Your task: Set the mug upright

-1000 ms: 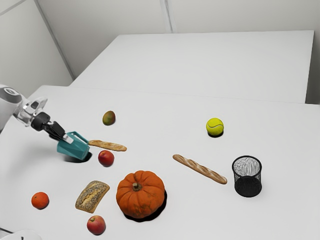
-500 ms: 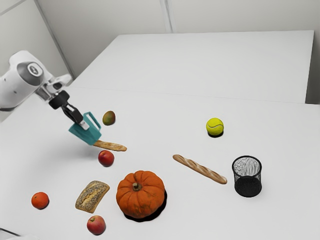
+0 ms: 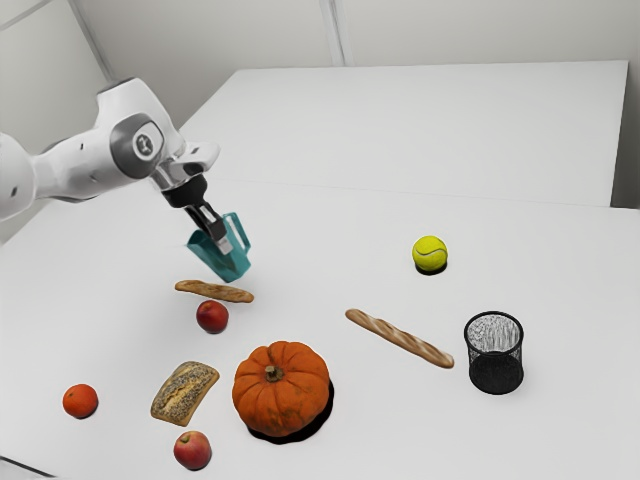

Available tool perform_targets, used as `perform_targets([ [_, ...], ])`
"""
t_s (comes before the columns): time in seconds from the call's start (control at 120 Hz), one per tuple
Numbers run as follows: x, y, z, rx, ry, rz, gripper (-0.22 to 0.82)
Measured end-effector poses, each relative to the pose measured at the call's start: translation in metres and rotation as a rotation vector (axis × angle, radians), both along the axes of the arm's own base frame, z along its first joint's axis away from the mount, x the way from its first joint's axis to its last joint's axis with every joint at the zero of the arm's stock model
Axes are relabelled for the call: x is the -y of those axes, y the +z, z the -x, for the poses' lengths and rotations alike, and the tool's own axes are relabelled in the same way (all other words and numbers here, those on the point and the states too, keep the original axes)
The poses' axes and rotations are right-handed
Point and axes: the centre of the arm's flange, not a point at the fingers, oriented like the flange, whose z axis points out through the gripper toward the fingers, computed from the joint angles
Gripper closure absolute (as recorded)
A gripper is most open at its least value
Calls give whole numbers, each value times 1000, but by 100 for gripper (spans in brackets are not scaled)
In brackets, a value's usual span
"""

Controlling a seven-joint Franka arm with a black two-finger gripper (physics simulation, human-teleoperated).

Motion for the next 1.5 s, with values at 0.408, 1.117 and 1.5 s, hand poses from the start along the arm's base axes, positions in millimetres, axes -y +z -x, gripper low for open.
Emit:
perform_targets([
  [0.408,85,-15,3,2,4,-116,76],
  [1.117,154,-51,21,-5,118,-254,76],
  [1.5,160,-62,23,-28,202,-256,59],
])
